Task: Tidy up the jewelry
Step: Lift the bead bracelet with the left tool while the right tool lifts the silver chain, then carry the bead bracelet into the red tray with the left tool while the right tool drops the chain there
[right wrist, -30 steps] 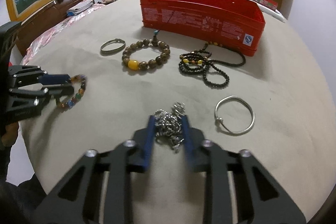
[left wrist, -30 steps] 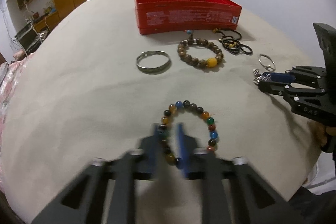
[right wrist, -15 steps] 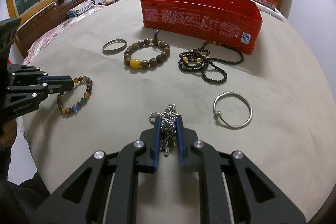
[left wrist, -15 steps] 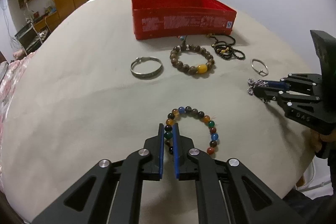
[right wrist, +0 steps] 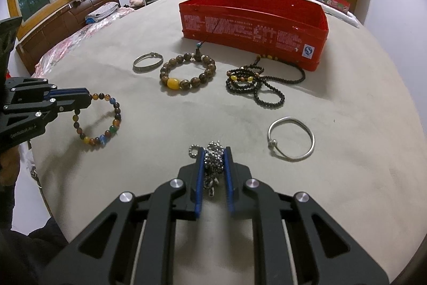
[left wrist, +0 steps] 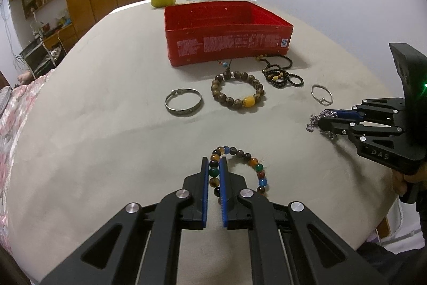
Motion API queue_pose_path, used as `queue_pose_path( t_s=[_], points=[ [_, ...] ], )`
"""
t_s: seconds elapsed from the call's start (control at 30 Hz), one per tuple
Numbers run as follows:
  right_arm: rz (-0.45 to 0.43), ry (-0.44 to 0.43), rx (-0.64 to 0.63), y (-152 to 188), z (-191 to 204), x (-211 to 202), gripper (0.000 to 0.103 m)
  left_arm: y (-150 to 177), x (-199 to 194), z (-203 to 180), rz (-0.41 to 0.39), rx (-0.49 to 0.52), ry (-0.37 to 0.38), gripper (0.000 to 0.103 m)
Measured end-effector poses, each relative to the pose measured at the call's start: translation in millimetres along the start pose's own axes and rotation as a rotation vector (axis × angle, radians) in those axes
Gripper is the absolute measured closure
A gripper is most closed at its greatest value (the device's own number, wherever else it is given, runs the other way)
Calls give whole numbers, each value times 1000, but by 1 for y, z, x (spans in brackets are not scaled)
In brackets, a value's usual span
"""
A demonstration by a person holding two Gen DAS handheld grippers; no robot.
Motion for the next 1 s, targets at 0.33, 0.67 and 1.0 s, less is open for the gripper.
queue_pose_path(
  t_s=[0.33,0.67,1.0],
  points=[
    [-19,1,-5,-6,3,-17,91,-5,-4,0,-16,2,-1,96],
    [-45,8,-2,-16,-1,-37,91,-15,-16,1,-46,16,1,96],
    [-92,11,-22,-38,-3,-60,91,-31,-33,0,-84,45,-5,96]
  ],
)
Point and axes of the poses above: each gripper's, at about its wrist camera, not at the fingertips, and x roughly the way its jaws point, z to its left, y to its underside, the point moved 1 cm from there along x, roughly the way its jaws point, and after that the axes turned 7 degrees about x, right-handed, at the moved point
